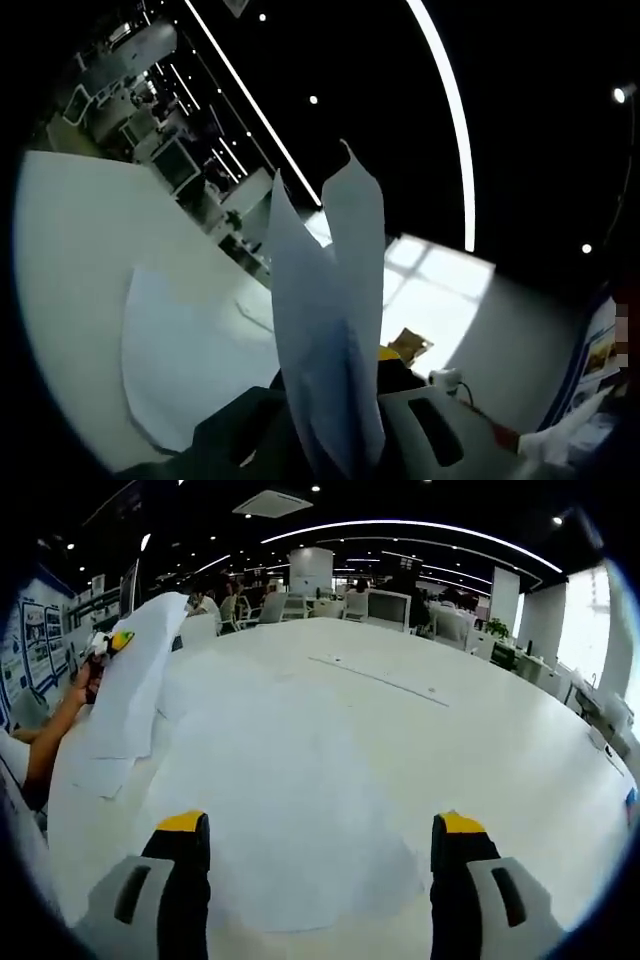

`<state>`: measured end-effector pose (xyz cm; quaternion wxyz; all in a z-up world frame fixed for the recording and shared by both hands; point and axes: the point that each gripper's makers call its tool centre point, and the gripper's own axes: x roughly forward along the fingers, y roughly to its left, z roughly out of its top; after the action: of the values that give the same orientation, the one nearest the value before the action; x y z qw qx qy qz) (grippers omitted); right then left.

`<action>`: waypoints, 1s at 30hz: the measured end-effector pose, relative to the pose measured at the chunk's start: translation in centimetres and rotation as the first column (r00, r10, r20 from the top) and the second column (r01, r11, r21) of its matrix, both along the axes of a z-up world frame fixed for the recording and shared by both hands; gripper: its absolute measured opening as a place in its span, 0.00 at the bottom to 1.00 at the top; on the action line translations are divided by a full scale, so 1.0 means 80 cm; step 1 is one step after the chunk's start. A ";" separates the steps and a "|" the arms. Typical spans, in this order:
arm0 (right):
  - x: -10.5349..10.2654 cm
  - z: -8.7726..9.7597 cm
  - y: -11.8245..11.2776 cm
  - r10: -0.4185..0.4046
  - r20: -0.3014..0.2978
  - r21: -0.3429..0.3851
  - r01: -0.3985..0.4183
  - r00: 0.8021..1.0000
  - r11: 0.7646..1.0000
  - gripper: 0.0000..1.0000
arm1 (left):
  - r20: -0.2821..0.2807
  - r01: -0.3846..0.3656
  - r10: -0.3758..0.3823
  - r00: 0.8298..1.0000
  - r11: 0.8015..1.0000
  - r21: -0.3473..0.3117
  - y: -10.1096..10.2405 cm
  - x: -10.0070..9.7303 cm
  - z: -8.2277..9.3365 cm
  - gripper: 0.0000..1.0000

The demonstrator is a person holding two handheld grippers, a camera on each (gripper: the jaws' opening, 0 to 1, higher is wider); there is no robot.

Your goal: Organize the stack of printing papers by aligning and flattening the scattered papers on the table

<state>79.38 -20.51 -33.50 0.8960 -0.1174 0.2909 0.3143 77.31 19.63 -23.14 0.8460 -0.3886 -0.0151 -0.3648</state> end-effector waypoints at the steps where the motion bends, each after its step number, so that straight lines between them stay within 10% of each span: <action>1: 0.000 0.000 0.001 0.005 -0.002 -0.001 -0.005 1.000 1.000 0.86 | 0.000 0.000 0.000 1.000 1.000 0.000 0.000 0.000 0.000 0.06; 30: 0.005 -0.032 0.007 0.048 -0.099 -0.034 -0.051 0.994 0.998 0.84 | -0.002 -0.003 0.003 1.000 1.000 0.001 0.004 0.003 0.000 0.06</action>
<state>79.79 -19.93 -36.04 0.8703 -0.1255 0.3371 0.3364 77.57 19.94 -23.15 0.8467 -0.3883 -0.0146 -0.3634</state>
